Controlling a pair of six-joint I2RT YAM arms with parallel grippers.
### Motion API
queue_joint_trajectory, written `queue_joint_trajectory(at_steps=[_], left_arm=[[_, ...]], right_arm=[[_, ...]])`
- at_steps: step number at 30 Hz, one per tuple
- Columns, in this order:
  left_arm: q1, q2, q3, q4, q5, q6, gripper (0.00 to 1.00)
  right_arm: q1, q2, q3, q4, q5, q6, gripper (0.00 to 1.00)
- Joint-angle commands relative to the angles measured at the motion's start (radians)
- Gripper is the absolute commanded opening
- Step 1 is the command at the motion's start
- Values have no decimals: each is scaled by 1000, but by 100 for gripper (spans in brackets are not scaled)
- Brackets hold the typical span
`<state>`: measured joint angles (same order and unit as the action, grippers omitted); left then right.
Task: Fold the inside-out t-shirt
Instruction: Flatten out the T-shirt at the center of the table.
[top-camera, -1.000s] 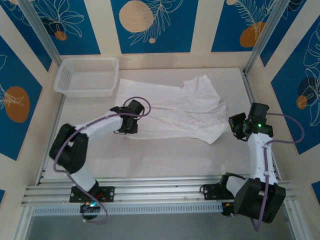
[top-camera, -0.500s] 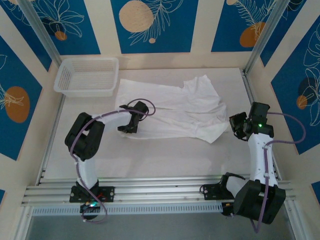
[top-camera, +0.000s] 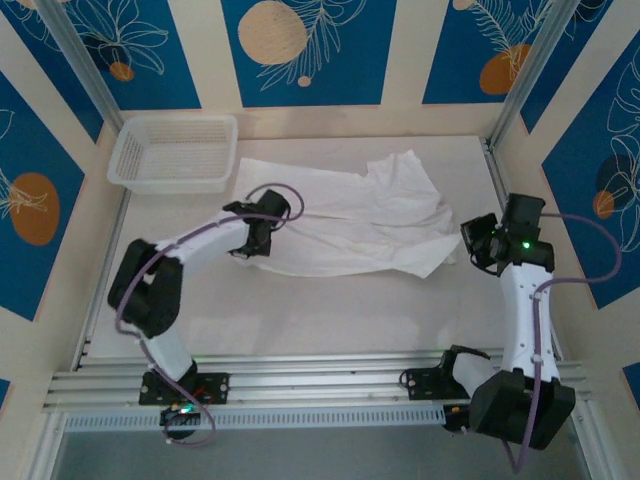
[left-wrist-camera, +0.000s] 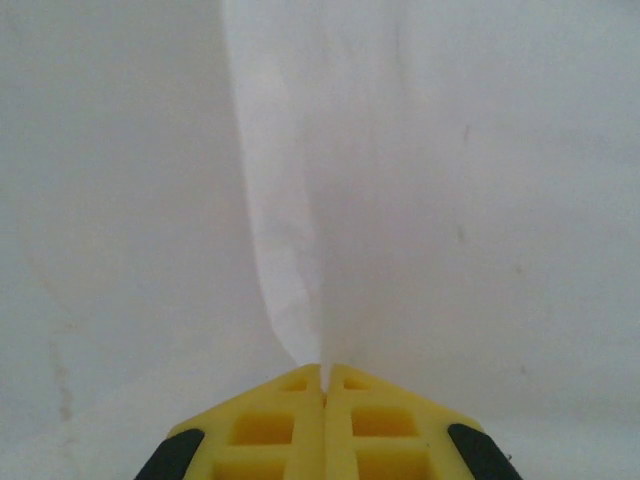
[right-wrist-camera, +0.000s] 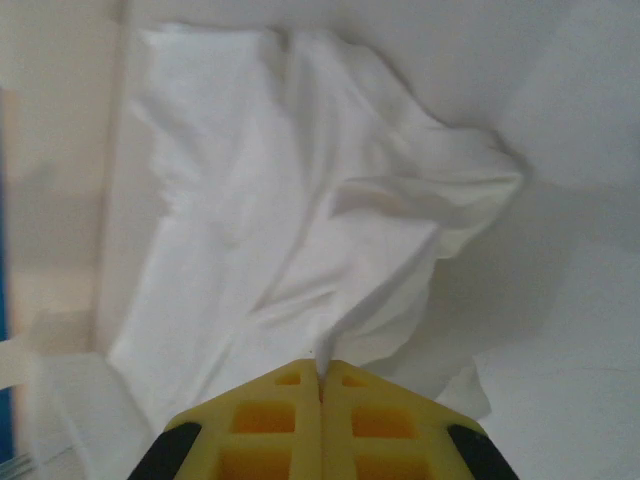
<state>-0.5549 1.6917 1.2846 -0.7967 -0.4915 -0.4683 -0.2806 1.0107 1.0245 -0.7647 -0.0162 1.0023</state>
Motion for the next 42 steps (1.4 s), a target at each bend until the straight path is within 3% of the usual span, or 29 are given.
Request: queue_joint_trajectory(at_steps=[1, 7, 11, 14, 22, 30, 38, 42], left_arm=[[61, -203, 217, -81, -1, 51, 0], [240, -368, 576, 37, 284, 54, 0], [317, -321, 822, -23, 316, 70, 0], [339, -288, 952, -81, 340, 77, 0], [343, -374, 986, 4, 413, 61, 0], [344, -347, 1010, 90, 408, 82, 0], [344, -137, 1041, 251, 439, 60, 0], [351, 9, 1178, 280, 441, 47, 0]], right_arm=[[29, -50, 217, -19, -16, 43, 0], [55, -21, 661, 67, 62, 58, 0], [34, 61, 913, 40, 142, 16, 0], [3, 112, 1029, 40, 93, 31, 0], [-8, 222, 1335, 92, 17, 36, 0], [-8, 282, 1368, 261, 54, 104, 0], [4, 646, 1637, 321, -35, 201, 0], [10, 836, 1825, 387, -17, 223, 0]])
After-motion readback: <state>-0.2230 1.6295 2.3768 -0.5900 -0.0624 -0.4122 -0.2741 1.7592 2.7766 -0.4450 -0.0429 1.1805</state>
